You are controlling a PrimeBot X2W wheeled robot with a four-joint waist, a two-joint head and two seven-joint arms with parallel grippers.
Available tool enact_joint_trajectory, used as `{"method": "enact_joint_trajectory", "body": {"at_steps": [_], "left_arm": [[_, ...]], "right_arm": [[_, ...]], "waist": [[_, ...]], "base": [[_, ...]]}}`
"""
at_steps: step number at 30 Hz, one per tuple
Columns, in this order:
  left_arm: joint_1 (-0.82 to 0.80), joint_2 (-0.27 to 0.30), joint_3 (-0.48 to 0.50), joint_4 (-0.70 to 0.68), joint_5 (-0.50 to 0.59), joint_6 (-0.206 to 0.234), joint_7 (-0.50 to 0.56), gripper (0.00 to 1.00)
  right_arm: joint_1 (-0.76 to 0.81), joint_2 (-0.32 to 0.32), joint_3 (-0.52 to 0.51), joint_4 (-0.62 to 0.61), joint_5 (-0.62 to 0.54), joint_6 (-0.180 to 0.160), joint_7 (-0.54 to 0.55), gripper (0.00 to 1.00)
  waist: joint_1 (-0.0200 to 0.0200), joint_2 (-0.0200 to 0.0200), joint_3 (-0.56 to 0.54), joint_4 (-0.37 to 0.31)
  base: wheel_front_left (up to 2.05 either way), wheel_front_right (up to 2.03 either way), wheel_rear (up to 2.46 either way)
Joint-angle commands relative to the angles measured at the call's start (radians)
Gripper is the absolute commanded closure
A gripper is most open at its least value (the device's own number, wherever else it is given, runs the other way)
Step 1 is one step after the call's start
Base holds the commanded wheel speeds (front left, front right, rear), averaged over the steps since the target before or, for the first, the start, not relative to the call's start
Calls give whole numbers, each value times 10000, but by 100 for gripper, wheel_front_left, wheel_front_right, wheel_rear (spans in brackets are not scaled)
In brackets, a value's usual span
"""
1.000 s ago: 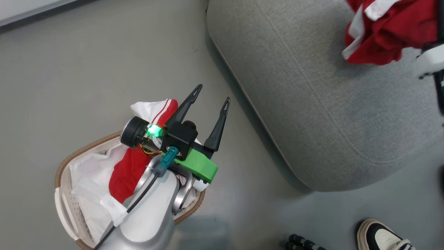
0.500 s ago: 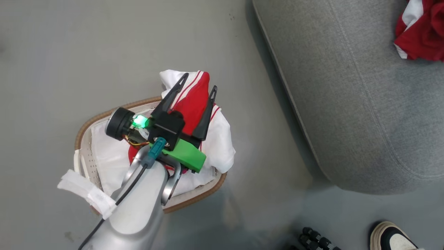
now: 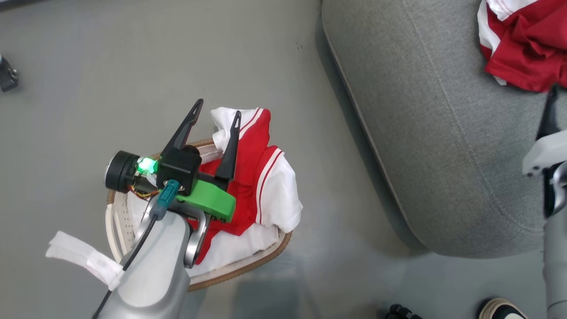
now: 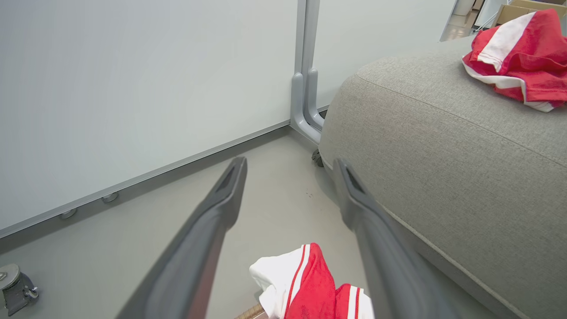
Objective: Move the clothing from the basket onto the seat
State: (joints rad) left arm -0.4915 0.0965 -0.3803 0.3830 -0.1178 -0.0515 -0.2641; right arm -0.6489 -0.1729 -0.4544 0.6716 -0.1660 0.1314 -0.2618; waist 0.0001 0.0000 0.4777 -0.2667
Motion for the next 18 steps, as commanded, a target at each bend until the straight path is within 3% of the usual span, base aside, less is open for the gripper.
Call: {"method": "enact_joint_trajectory", "body": {"at_steps": [1,5,13,18], "left_arm": [[191,16,74,-41,26,76,-6,0],[386,-47,241,-39,59,104,-5,0],[947,-205,914,-22,-88,305,-5,0],[1480,-255,1476,82,-117,469,-6,0]], "right_arm": [[257,61,171,-148,118,-14,-47,0],[615,418,932,-673,468,-12,-47,0],[1067,580,3036,-1755,1633,-14,-47,0],[1445,714,3838,-2083,2024,-12,-47,0]], "waist": [[-1,0,-262,1],[-1,0,-593,180],[-1,0,-1266,952],[-1,0,-1689,1444]], "base": [[0,0,0],[0,0,0],[0,0,0],[0,0,0]]}}
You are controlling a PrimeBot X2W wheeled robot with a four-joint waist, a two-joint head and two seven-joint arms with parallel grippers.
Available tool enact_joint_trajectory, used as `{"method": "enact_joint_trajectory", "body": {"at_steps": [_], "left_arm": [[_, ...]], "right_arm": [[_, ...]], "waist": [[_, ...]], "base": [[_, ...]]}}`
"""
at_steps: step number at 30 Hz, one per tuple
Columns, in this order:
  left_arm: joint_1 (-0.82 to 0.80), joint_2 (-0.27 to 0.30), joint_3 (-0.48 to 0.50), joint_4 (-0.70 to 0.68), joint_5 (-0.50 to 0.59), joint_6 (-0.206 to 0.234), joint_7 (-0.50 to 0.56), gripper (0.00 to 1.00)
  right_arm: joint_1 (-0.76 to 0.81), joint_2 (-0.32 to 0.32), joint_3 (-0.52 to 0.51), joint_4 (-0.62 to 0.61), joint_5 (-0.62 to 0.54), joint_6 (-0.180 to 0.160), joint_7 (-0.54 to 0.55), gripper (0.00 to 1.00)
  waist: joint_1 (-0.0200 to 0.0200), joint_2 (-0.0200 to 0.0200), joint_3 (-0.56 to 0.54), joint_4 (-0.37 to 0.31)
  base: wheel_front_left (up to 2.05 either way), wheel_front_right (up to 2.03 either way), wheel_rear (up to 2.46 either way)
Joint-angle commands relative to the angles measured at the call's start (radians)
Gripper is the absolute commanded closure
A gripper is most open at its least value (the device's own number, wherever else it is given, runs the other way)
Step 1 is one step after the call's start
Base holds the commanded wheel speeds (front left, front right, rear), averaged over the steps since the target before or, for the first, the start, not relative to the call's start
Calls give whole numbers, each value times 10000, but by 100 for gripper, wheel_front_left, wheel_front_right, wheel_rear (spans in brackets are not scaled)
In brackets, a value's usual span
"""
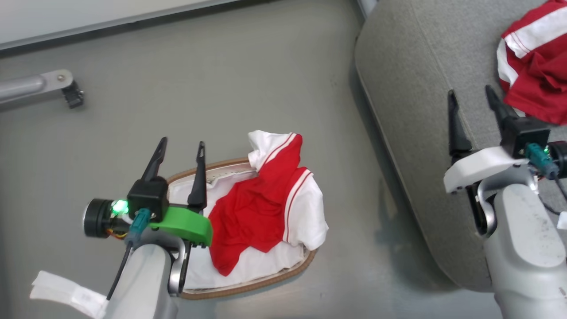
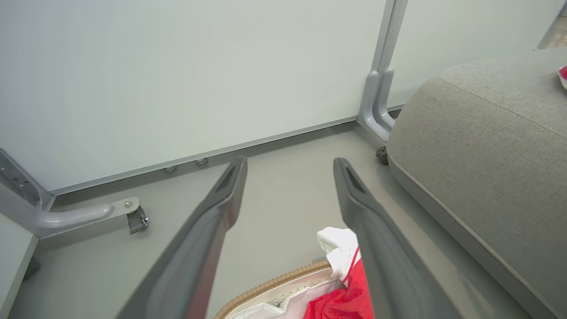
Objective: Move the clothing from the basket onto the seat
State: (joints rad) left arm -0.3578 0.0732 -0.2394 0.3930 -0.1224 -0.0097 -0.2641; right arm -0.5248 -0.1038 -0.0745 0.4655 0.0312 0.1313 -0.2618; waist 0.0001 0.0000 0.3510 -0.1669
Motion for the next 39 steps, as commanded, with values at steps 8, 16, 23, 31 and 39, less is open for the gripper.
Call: {"method": "enact_joint_trajectory", "body": {"at_steps": [8,16,23,31,39], "left_arm": [[980,-124,1057,-277,-103,242,-6,0],[1927,-188,1589,-301,84,210,-6,0],[2641,-217,1819,-533,235,201,-6,0],[3231,-216,1575,-865,20,220,-4,0],[3347,-215,1405,-898,-87,166,-6,0]], "right_arm": [[1068,53,903,-433,230,-12,-47,0],[1974,136,1388,-559,463,-12,-47,0],[2659,214,1625,-828,650,-10,-47,0],[3388,328,1580,-1023,691,-10,-47,0],[3536,364,1552,-1102,649,-10,-47,0]], "waist": [[-1,0,-1029,1151],[-1,0,-1687,1560],[-1,0,-2106,1724],[-1,0,-2523,1762],[-1,0,-2476,1720]], "base": [[0,0,0],[0,0,0],[0,0,0],[0,0,0],[0,0,0]]}}
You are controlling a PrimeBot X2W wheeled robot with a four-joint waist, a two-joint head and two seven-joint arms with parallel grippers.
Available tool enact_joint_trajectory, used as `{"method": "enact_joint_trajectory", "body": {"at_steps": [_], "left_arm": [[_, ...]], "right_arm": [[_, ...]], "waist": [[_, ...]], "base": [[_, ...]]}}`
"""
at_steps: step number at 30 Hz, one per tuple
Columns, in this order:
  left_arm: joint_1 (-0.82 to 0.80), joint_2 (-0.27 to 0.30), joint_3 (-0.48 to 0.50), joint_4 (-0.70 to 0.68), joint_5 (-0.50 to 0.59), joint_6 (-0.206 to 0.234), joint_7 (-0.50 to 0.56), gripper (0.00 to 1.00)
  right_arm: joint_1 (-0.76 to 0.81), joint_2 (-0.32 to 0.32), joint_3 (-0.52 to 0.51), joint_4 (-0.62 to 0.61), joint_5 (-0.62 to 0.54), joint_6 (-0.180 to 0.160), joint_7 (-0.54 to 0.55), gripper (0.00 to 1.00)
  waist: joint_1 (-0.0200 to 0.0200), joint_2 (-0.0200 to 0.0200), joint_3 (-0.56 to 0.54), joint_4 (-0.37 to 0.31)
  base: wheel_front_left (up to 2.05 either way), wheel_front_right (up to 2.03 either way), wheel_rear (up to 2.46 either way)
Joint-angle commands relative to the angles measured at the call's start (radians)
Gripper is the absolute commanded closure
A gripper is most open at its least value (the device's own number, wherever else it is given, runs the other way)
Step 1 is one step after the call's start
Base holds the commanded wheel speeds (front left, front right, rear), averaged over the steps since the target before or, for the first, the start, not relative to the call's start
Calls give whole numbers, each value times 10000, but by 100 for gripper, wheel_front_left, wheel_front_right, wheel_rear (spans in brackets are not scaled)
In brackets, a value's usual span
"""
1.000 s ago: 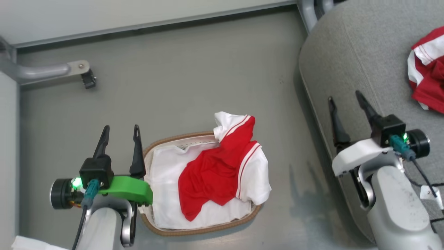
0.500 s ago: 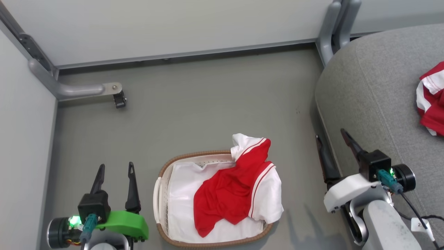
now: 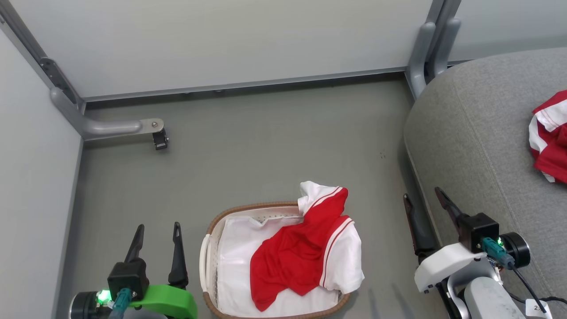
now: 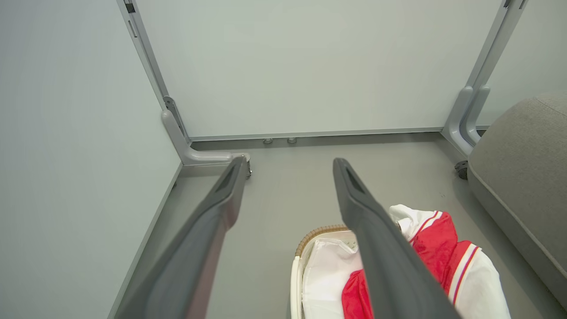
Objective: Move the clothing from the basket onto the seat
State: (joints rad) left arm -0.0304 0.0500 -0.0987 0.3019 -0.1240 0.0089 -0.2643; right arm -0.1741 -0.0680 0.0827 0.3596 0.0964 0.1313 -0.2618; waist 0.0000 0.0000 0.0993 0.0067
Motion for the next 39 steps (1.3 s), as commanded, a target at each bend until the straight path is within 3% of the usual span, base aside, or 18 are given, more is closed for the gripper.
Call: {"method": "enact_joint_trajectory", "body": {"at_steps": [1,8,17,39], "left_arm": [[35,17,-34,29,-69,-49,-2,0],[-516,21,-548,390,-302,-346,-4,0],[-1813,24,-1444,1094,-476,-557,-2,0],[-4828,41,-2181,3234,382,-1129,-4,0]], "right_arm": [[-27,5,-32,-60,-14,-10,-47,0],[-508,24,-171,-192,-24,-10,-47,0],[-1447,-10,-139,-863,-6,-10,-47,0],[-3350,106,85,-1859,123,-10,-47,0]], "waist": [[0,0,106,-32],[0,0,757,-217],[0,0,2387,-795],[0,0,5872,-1853]], "base": [[0,0,0],[0,0,0],[0,0,0],[0,0,0]]}}
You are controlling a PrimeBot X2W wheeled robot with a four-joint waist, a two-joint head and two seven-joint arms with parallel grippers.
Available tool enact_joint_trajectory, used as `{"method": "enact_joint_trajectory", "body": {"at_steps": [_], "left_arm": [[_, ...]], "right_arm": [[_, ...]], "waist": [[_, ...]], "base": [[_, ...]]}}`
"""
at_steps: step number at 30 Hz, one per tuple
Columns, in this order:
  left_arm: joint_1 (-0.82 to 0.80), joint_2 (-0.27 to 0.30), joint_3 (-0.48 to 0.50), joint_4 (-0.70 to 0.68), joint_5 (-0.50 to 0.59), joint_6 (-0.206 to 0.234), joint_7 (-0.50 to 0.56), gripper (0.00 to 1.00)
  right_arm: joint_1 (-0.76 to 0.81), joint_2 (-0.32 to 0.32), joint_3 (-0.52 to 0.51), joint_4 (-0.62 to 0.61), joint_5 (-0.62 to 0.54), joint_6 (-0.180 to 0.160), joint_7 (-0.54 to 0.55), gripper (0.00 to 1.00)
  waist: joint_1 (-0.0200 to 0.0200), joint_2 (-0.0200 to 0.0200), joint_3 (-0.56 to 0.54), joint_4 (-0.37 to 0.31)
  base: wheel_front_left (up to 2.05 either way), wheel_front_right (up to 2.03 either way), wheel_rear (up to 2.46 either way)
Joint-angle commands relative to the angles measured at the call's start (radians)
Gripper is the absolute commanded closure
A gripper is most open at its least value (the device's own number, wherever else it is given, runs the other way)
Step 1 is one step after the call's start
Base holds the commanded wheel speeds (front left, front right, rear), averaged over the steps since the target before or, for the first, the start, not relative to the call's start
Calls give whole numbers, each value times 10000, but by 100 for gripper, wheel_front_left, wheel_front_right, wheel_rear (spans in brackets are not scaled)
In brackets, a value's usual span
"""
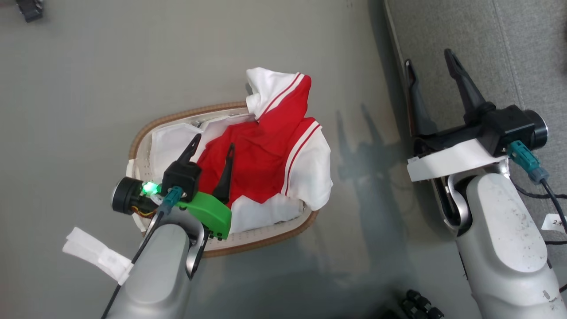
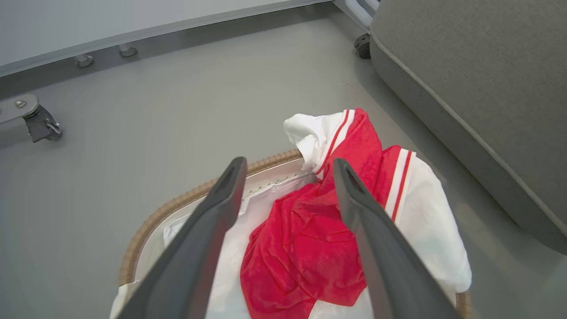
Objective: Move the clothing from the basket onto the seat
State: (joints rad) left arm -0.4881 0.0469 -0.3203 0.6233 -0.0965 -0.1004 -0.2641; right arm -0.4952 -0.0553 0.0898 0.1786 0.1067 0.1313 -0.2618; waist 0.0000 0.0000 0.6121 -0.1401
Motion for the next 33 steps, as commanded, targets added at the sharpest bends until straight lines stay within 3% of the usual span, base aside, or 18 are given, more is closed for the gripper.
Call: {"method": "enact_joint_trajectory", "body": {"at_steps": [1,17,33], "left_arm": [[-389,74,8,137,184,-55,-6,0],[-2210,747,-1095,2188,1160,-251,-4,0],[-3775,1573,-2259,3208,1633,-260,-5,0]], "right_arm": [[-227,-12,36,-81,42,-10,-47,0],[-979,31,321,-1229,865,-10,-47,0],[-1277,32,252,-1712,1367,-10,-47,0]], "waist": [[0,0,877,-424],[0,0,2437,-1103],[0,0,3551,-1549]], "base": [[0,0,0],[0,0,0],[0,0,0]]}}
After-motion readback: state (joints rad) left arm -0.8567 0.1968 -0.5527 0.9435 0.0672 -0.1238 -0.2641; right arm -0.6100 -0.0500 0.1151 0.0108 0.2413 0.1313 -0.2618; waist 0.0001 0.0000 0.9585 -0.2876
